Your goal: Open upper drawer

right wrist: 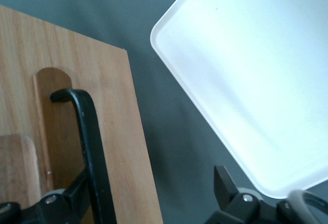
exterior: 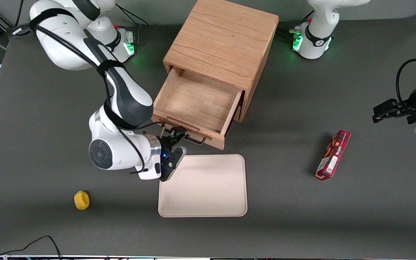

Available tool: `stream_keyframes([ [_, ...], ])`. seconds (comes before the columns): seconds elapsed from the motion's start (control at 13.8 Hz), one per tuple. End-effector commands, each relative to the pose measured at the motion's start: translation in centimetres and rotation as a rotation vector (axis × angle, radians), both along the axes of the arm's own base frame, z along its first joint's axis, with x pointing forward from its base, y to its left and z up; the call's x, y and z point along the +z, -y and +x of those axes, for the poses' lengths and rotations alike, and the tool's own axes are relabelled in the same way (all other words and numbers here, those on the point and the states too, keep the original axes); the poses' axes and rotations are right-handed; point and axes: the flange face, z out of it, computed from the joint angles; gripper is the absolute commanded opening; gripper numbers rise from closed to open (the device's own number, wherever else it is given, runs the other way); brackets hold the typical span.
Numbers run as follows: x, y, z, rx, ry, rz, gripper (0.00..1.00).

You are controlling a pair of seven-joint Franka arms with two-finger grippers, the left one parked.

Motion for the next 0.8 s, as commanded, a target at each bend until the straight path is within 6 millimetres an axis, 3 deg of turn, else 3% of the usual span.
stream_keyframes([
  [0.0,0.4,1.7,1.8,0.045,0.059,-0.004,1.0],
  [0.15,0.8,2.3,2.6,0.091,0.104,0.014,1.0],
  [0.29,1.9,4.1,4.1,0.176,0.195,0.023,1.0],
  [0.44,2.5,4.3,4.0,0.179,0.192,0.032,1.0],
  [0.58,5.8,4.3,3.1,0.198,0.193,0.033,1.0],
  [0.73,12.4,4.8,1.6,0.206,0.252,0.032,1.0],
])
